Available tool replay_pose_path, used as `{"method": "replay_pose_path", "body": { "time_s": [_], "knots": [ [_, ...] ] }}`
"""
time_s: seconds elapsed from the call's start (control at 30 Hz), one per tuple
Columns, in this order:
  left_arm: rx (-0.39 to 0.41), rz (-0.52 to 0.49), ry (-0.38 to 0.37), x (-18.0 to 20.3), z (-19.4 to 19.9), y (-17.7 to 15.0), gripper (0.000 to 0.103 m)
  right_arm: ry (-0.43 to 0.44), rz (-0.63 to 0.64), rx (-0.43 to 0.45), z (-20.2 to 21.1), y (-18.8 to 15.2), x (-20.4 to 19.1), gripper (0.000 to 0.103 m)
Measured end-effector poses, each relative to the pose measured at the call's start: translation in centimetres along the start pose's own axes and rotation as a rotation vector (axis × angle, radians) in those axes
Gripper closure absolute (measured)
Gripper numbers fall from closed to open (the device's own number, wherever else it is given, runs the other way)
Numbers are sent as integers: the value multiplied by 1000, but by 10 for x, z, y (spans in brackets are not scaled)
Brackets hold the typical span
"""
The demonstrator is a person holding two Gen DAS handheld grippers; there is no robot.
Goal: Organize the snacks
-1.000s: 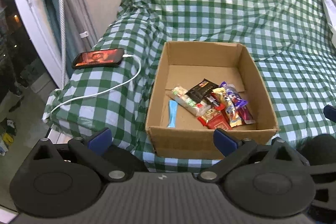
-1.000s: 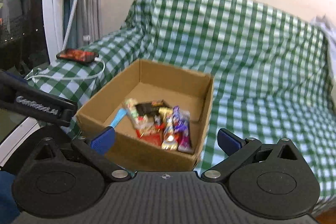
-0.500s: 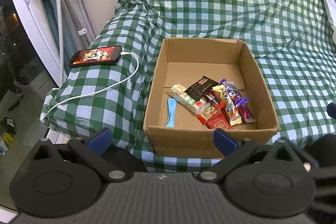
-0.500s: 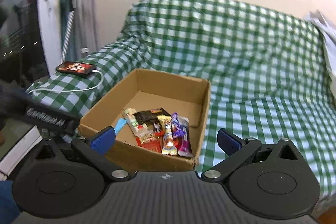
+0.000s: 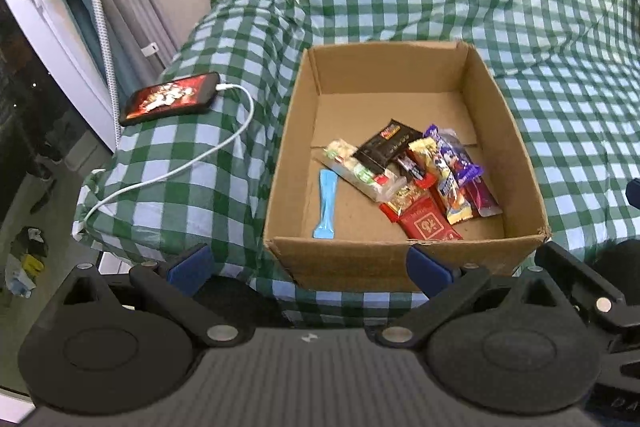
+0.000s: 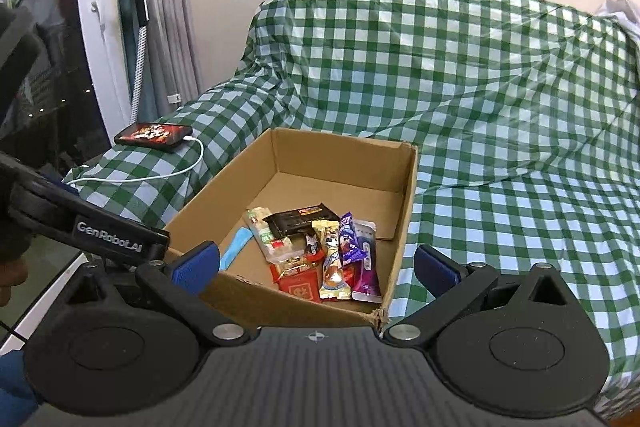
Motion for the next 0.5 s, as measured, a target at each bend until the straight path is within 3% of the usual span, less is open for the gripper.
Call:
{"method": "replay_pose_path", "body": {
  "time_s": [0.5],
  "knots": [
    [-148,-59,54,44,-45,30,0,93,-118,-34,-41,-3,49,1]
  ]
}}
Point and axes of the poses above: each gripper's, at about its wrist camera, not at the fingertips, and z roughly against the way its jaws point, x to its right, y to its top, the point moved 3 cm from there along -z, roughly the way its jaws point
